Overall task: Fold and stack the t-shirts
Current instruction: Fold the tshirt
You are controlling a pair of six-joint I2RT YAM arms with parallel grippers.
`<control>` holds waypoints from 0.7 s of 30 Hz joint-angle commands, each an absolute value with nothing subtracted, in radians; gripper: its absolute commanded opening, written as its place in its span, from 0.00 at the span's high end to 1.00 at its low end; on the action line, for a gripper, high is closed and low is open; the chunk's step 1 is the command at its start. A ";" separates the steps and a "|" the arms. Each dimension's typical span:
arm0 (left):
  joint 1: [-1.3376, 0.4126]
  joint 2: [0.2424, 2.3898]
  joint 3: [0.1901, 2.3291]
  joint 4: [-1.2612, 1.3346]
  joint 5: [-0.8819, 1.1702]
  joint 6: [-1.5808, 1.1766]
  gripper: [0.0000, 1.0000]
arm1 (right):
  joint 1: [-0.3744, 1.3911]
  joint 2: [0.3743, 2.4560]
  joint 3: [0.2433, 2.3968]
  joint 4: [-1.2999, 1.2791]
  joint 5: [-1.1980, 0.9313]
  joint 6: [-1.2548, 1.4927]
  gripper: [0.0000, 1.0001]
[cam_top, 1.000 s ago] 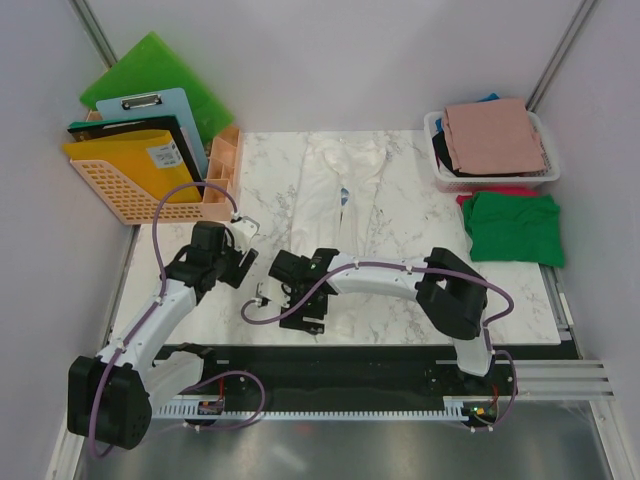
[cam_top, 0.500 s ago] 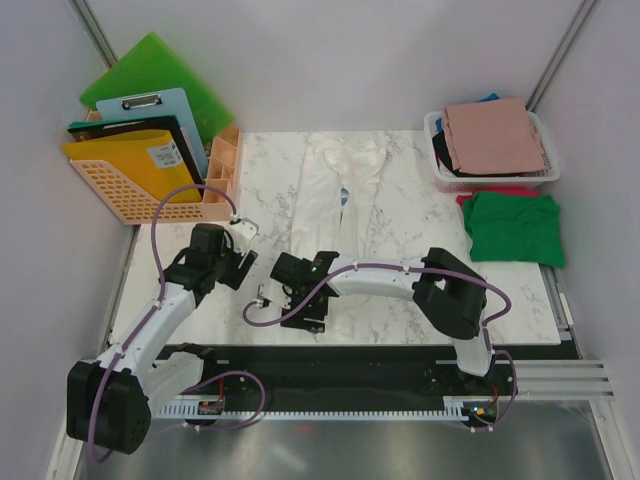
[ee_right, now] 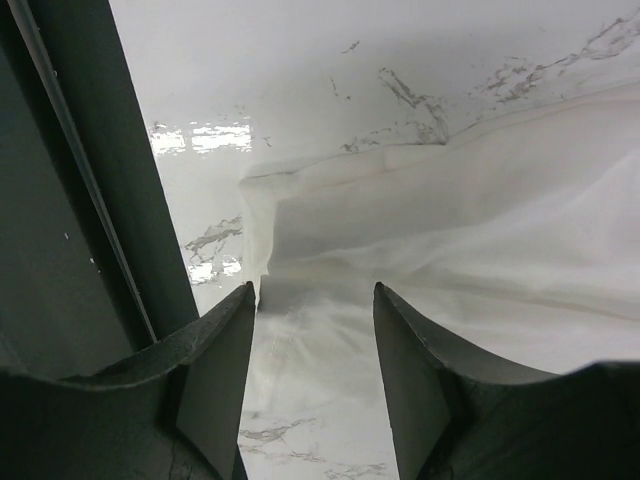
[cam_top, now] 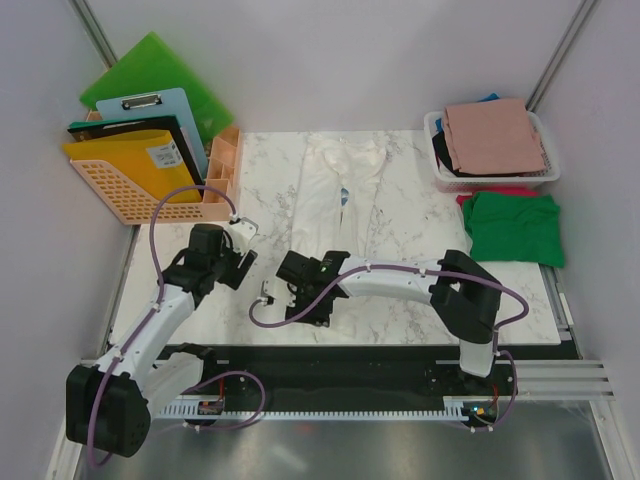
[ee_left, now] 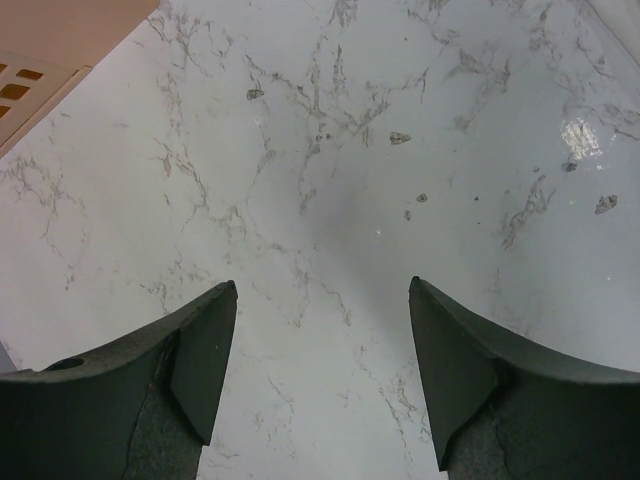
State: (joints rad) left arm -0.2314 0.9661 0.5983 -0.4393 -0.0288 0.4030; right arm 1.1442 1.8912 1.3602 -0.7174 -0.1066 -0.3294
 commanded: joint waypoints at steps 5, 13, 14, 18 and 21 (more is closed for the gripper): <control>-0.230 0.979 0.603 -0.419 -0.032 0.423 0.23 | 1.143 1.819 1.324 -0.730 -0.086 -0.344 0.45; -0.230 0.991 0.606 -0.419 -0.028 0.422 0.23 | 1.144 1.798 1.287 -0.733 -0.086 -0.347 0.43; -0.229 0.991 0.607 -0.419 -0.028 0.422 0.23 | 1.143 1.796 1.287 -0.732 -0.083 -0.347 0.43; -0.230 0.988 0.604 -0.417 -0.026 0.422 0.23 | 1.141 1.801 1.284 -0.724 -0.086 -0.348 0.43; -0.229 0.992 0.604 -0.417 -0.028 0.422 0.23 | 1.141 1.818 1.296 -0.719 -0.097 -0.345 0.43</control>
